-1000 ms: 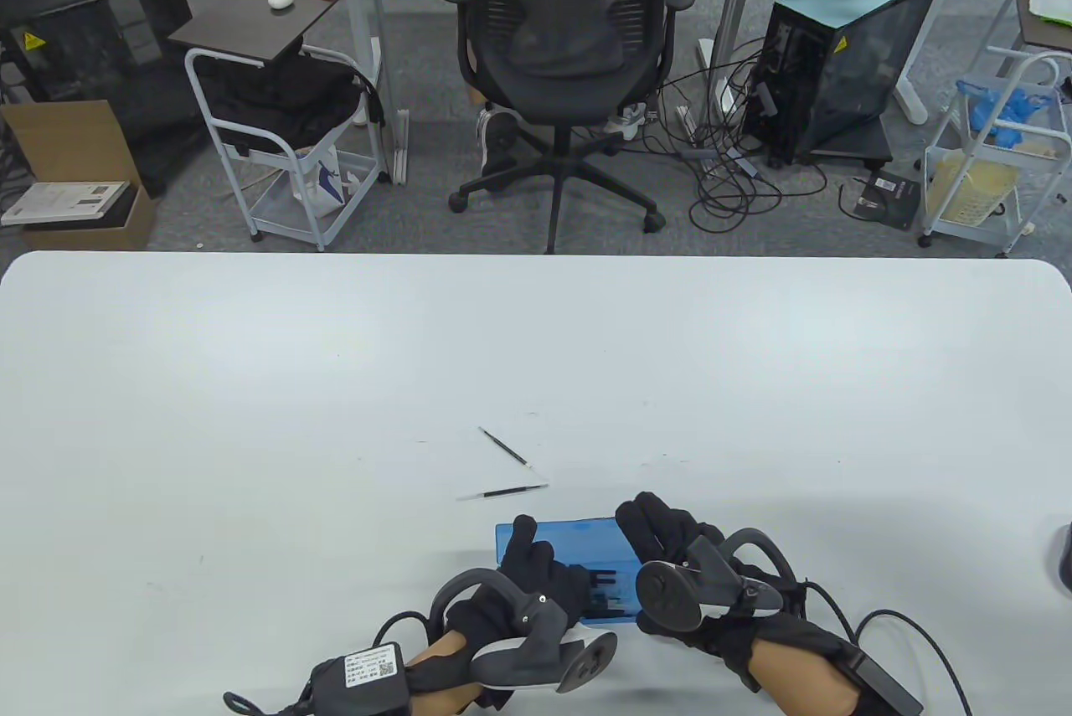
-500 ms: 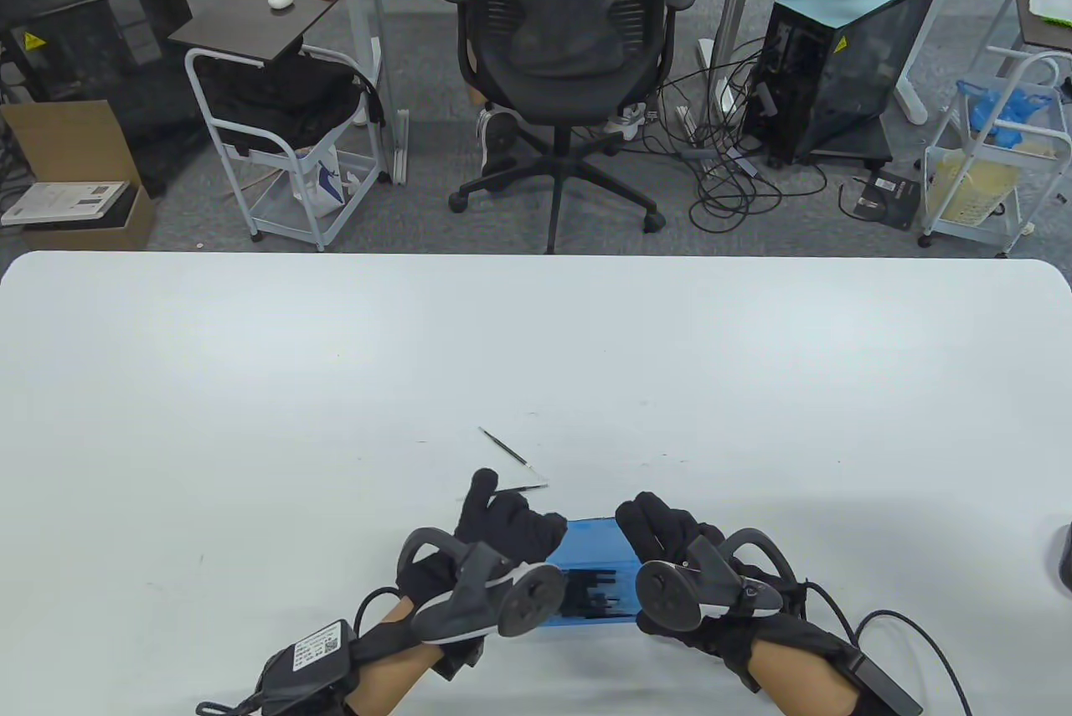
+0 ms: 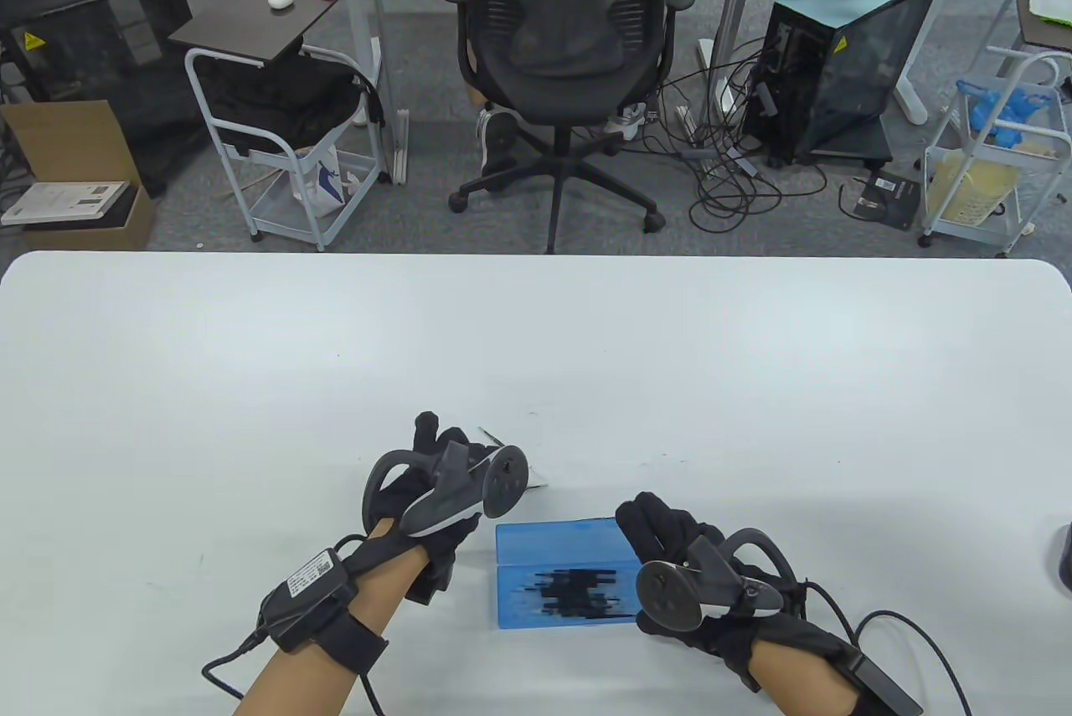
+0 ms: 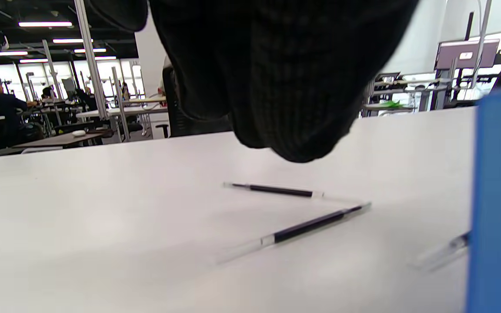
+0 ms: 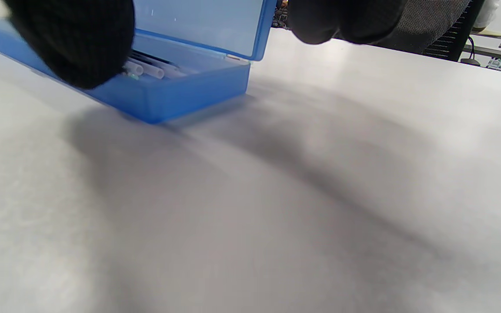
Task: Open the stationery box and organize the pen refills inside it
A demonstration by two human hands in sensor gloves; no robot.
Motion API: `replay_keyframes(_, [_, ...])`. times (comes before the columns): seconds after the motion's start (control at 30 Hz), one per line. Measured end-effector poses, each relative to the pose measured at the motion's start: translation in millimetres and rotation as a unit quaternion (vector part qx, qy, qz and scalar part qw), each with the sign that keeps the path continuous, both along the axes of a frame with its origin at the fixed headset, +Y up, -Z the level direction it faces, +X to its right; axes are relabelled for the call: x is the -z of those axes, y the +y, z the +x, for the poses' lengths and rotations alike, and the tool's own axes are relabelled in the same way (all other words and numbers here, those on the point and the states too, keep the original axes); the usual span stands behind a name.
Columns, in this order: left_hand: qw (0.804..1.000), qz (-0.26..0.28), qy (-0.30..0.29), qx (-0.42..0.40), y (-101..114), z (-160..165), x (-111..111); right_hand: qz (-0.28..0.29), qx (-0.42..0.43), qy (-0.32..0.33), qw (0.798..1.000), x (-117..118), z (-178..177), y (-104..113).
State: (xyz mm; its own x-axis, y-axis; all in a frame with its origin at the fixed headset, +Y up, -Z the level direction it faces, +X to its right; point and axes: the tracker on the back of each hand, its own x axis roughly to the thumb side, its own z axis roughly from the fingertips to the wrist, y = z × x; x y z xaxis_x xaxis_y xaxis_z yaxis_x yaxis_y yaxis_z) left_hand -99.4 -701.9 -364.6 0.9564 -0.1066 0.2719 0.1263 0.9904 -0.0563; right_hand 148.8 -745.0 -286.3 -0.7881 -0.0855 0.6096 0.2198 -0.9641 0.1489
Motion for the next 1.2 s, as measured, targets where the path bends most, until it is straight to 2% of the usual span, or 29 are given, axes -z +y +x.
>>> replay_keyframes(0.13, [0.999,-0.019,0.003,0.035,-19.0,-1.8,12.1,-0.001,0.001,0.0,1.0,0.2,0.1,0.0])
replay_keyframes(0.33, [0.999,-0.038,0.005,0.03,-33.6,-5.8,19.5,-0.002,0.001,0.0,1.0,0.2,0.2,0.0])
replay_keyframes(1.2, [0.998,-0.049,-0.014,0.037,-48.0,-5.0,21.5,-0.002,0.001,0.0,1.0,0.1,0.2,0.0])
